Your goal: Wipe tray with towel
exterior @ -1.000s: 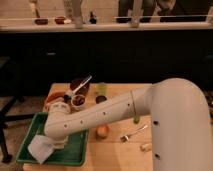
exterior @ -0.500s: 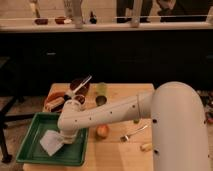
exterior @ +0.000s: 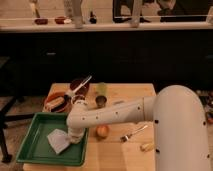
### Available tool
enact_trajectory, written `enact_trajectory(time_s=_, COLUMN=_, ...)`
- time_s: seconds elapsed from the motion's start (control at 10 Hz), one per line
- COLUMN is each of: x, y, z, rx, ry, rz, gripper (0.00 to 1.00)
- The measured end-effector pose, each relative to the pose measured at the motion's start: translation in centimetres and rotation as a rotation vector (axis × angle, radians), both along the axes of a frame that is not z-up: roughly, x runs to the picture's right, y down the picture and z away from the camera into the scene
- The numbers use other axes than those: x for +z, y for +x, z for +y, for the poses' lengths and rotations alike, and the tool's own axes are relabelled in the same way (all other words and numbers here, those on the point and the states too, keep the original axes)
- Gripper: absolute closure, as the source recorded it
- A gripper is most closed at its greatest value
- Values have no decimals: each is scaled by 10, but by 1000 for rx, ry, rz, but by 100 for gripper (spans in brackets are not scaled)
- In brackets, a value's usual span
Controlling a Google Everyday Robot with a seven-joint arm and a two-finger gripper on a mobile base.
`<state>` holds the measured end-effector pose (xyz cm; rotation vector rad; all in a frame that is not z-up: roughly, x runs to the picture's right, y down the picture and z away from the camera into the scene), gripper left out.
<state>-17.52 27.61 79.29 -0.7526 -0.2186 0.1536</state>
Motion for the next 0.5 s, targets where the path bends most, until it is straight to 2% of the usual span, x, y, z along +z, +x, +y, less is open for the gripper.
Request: enact_trajectory(time_s=0.5, x=0, y=-1, z=0, rx=-2, ry=0, rz=-2, gripper=100)
